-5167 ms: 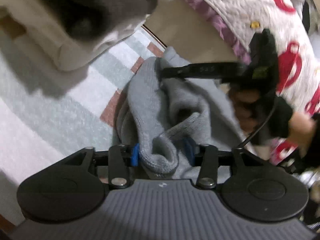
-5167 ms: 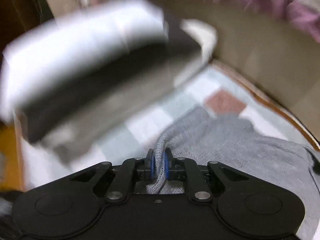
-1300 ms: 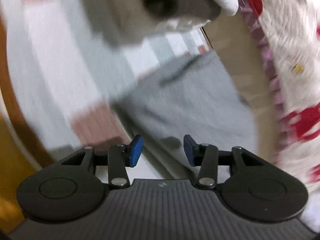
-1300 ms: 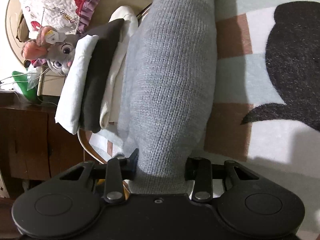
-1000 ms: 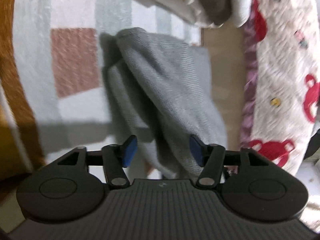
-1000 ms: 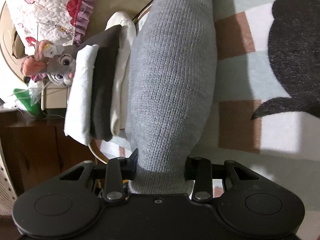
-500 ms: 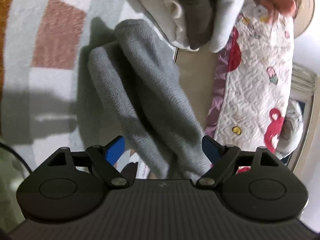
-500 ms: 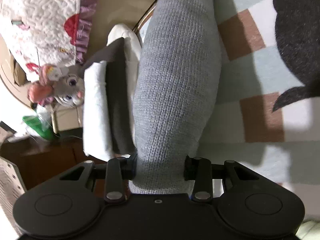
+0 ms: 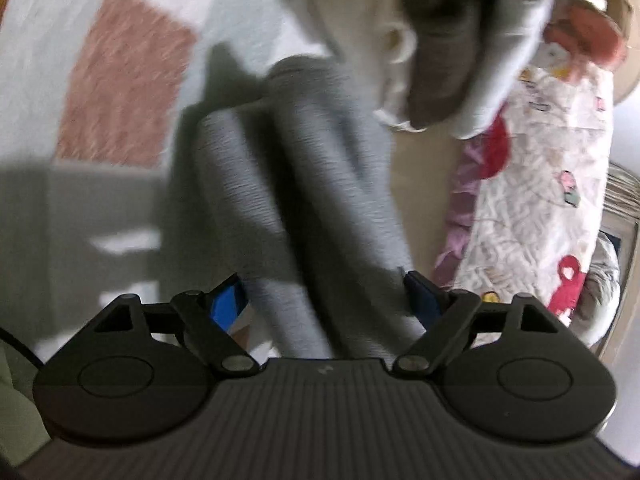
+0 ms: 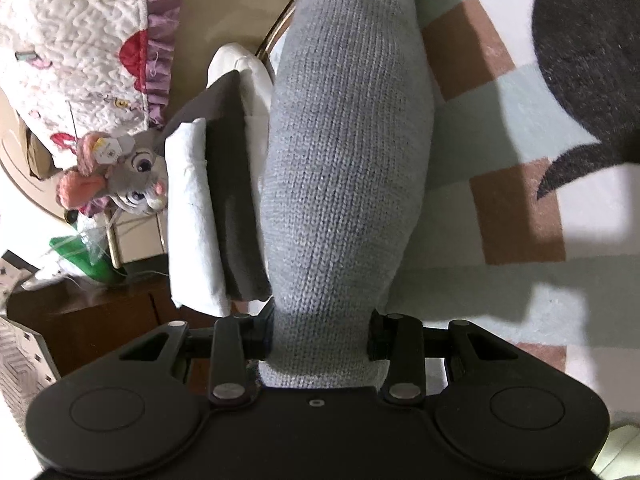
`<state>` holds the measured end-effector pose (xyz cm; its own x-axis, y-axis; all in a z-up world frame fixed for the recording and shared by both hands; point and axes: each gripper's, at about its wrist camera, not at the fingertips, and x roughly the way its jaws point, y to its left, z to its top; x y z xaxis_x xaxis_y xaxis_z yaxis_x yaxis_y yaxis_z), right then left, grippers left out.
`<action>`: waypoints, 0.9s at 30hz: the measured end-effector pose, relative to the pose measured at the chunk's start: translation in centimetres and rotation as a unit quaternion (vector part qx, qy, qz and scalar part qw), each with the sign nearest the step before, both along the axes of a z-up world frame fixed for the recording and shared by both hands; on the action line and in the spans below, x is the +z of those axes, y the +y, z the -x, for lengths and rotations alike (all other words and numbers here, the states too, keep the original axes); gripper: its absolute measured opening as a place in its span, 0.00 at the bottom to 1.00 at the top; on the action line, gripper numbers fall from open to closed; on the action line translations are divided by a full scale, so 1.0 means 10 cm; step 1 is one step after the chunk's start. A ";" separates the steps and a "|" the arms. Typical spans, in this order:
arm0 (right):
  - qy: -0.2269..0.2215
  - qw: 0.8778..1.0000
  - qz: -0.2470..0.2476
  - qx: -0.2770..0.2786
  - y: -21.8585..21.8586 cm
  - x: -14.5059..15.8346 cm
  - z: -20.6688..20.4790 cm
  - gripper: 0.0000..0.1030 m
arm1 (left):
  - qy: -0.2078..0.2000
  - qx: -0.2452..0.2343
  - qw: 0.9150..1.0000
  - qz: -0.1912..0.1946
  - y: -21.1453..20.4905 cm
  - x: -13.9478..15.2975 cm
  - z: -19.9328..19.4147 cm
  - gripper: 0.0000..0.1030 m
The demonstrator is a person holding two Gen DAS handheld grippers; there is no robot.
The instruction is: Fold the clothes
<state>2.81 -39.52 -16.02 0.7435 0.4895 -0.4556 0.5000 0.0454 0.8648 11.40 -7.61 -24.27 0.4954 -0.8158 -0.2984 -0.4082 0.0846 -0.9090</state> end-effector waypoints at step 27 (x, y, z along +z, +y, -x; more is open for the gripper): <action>-0.025 0.971 0.239 0.008 -0.90 -0.26 0.37 0.71 | -0.222 -0.204 0.891 -0.339 -0.43 0.64 -0.37 0.24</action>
